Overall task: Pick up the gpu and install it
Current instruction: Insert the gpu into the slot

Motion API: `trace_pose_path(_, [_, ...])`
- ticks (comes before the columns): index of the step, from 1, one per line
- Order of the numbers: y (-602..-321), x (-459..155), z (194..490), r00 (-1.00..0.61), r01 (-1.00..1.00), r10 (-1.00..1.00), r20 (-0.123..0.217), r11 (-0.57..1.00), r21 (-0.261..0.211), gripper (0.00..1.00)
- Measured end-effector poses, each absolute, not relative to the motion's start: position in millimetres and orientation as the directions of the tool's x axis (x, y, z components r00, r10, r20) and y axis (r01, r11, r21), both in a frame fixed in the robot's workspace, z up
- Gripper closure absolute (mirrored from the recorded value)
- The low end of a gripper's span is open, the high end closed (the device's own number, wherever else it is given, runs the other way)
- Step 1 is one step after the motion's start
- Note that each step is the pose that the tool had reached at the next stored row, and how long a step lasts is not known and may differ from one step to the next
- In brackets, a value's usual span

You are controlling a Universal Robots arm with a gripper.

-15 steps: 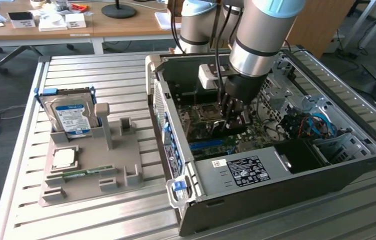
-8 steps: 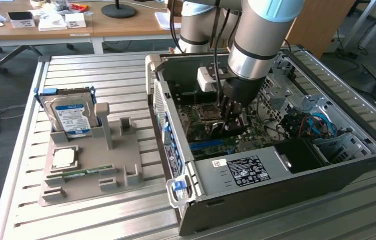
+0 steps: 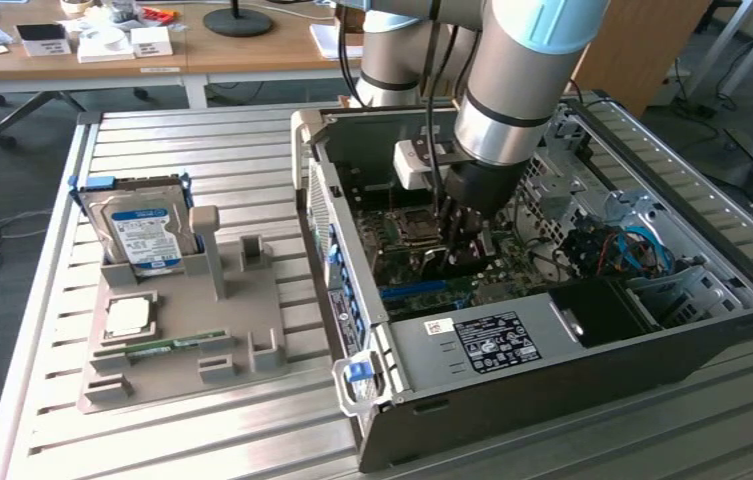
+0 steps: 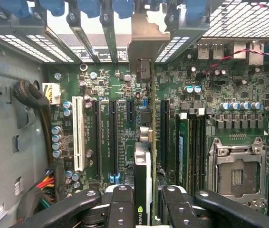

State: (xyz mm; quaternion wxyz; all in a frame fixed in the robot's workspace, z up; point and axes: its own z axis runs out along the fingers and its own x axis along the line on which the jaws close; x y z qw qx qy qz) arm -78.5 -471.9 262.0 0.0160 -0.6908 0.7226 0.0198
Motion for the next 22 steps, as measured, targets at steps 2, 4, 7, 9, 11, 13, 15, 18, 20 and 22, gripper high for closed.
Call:
trace_pose_path(2, [-471.9,-78.5,262.0,-0.045,-0.999,-0.998,-0.05,0.045,0.007,0.73])
trace_pose_path(4, [-471.9,-78.8,261.9,-0.045,-0.999,-0.998,-0.05,0.045,0.007,0.73])
trace_pose_path(7, [-471.8,-81.4,261.6,-0.045,-0.999,-0.998,-0.051,0.045,0.006,0.73])
trace_pose_path(9, [-471.9,-82.2,261.1,-0.045,-0.999,-0.998,-0.05,0.045,0.007,0.73])
trace_pose_path(11, [-471.9,-83.0,260.1,-0.045,-0.999,-0.998,-0.05,0.045,0.007,0.73])
trace_pose_path(13, [-471.8,-84.3,259.0,-0.045,-0.999,-0.998,-0.05,0.045,0.007,0.73])
trace_pose_path(15, [-471.4,-85.4,258.1,-0.045,-0.999,-0.998,-0.05,0.045,0.007,0.73])
trace_pose_path(18, [-471.1,-86.2,257.2,-0.045,-0.999,-0.998,-0.05,0.045,0.007,0.73])
trace_pose_path(20, [-470.5,-86.6,256.5,-0.045,-0.999,-0.998,-0.05,0.045,0.007,0.73])
trace_pose_path(22, [-469.7,-86.9,256.1,-0.045,-0.999,-0.998,-0.05,0.045,0.007,0.73])
